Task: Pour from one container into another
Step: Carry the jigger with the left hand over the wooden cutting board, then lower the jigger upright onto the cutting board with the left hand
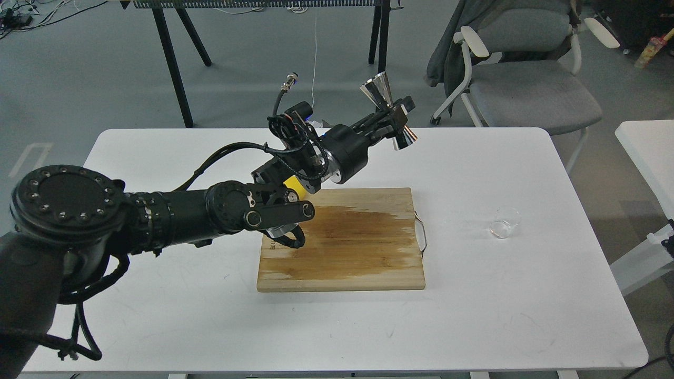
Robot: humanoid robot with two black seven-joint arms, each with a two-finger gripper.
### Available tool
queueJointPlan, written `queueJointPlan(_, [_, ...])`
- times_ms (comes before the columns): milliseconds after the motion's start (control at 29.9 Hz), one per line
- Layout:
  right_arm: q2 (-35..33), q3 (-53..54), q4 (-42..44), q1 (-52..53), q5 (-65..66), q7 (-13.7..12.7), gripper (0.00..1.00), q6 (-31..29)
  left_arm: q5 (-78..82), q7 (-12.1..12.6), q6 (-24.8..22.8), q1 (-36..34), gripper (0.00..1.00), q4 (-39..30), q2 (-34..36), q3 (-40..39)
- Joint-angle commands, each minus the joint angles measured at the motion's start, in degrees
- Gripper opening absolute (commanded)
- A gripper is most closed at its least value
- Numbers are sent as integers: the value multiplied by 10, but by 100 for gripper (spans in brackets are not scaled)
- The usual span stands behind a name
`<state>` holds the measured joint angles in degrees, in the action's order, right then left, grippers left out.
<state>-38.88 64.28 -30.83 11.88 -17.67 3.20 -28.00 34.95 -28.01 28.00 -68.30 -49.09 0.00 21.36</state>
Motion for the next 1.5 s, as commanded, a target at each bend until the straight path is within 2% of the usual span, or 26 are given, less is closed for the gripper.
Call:
queueJointPlan(0, [0,-1,6,0,0,0,100,0,50,0,0,29,5,-2,0,-11])
queueJointPlan(167, [0,0,8,1,0,0,100,0,83,0,0,56,5,-6,0,-21])
queueJointPlan(468, [0,-6,9,1,0,0,100,0,224,0,0,148,7,3,0,-40])
queueJointPlan(601, [0,-8,19,1,1,0,100,0,257,0,0,152,3,22,0,-46])
queueJointPlan(902, [4,-11,28,0,1,0,100,0,309,0,0,154,3,44,0,-60])
queueJointPlan(1269, [4,-10,31,-4,1,0,100,0,345,0,0,159,3,160,0,-74])
queueJointPlan(1470, [4,-9,31,-4,1,0,100,0,347,0,0,179,3,172,0,-74])
